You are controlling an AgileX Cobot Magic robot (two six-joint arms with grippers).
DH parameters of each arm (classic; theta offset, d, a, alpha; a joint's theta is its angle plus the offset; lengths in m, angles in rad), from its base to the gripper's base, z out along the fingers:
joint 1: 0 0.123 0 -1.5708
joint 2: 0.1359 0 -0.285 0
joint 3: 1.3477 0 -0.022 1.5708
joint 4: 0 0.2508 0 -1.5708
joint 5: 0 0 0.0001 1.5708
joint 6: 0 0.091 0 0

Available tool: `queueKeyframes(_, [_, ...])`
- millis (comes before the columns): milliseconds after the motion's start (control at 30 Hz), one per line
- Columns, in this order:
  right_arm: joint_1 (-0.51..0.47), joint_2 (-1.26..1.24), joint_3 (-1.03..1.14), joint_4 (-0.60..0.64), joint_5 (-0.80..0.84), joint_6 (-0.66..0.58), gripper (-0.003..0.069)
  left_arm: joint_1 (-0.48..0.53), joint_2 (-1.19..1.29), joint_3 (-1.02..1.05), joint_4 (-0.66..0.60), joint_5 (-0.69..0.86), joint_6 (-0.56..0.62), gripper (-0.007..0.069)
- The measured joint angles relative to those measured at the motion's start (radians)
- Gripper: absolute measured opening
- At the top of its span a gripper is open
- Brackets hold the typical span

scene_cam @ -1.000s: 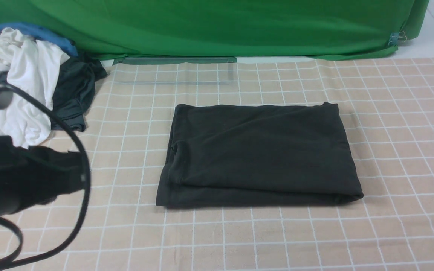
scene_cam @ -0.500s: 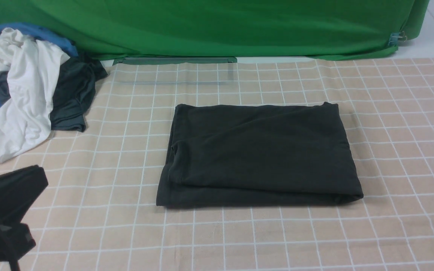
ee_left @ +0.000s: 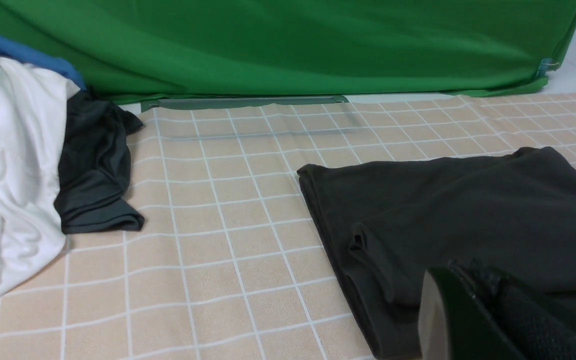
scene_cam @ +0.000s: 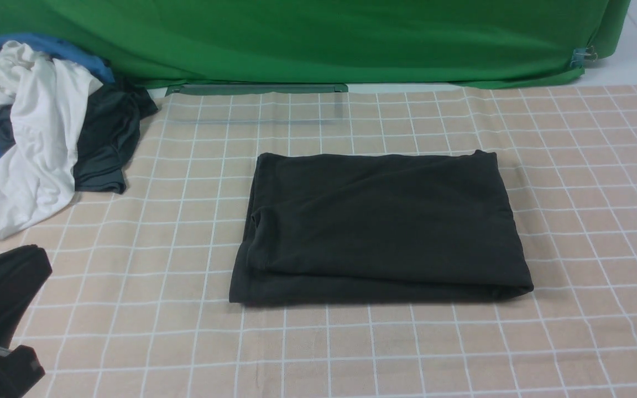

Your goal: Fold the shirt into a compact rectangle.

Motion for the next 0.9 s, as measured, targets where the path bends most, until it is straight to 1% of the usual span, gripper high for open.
queueKeyframes(167, [0.000, 0.000, 0.000, 0.000, 0.000, 0.000, 0.0215, 0.000, 0.000, 0.000, 0.002, 0.000, 0.003, 0.0018])
queueKeyframes(267, [0.000, 0.000, 0.000, 0.000, 0.000, 0.000, 0.0218, 0.000, 0.000, 0.003, 0.020, -0.009, 0.032, 0.0018])
queueKeyframes(333, [0.000, 0.000, 0.000, 0.000, 0.000, 0.000, 0.0223, 0.003, -0.011, 0.028, 0.023, -0.050, 0.067, 0.0018])
queueKeyframes(400, [0.000, -0.001, 0.000, 0.000, 0.000, 0.000, 0.0229, 0.023, -0.044, 0.074, 0.023, -0.128, 0.103, 0.0018])
queueKeyframes(500, [0.000, -0.001, 0.000, 0.000, 0.000, 0.000, 0.0235, 0.080, -0.119, 0.174, 0.023, -0.243, 0.126, 0.0018])
queueKeyframes(567, [0.000, -0.001, 0.000, 0.000, 0.000, 0.000, 0.0235, 0.156, -0.206, 0.286, 0.014, -0.325, 0.130, 0.0018])
queueKeyframes(633, [0.000, -0.001, 0.000, 0.000, 0.000, 0.000, 0.0235, 0.203, -0.253, 0.349, 0.002, -0.344, 0.131, 0.0018])
queueKeyframes(667, [0.000, -0.001, 0.000, 0.000, 0.000, 0.000, 0.0235, 0.230, -0.279, 0.377, -0.007, -0.345, 0.131, 0.0018])
queueKeyframes(700, [0.000, -0.001, 0.000, 0.000, 0.000, 0.000, 0.0235, 0.230, -0.279, 0.377, -0.007, -0.345, 0.131, 0.0018])
queueKeyframes(733, [0.000, -0.001, 0.000, 0.000, 0.000, 0.000, 0.0237, 0.265, -0.321, 0.400, -0.011, -0.319, 0.131, 0.0018])
queueKeyframes(900, [0.000, -0.003, 0.000, 0.000, 0.000, 0.000, 0.0237, 0.286, -0.352, 0.405, -0.006, -0.175, 0.131, 0.0019])
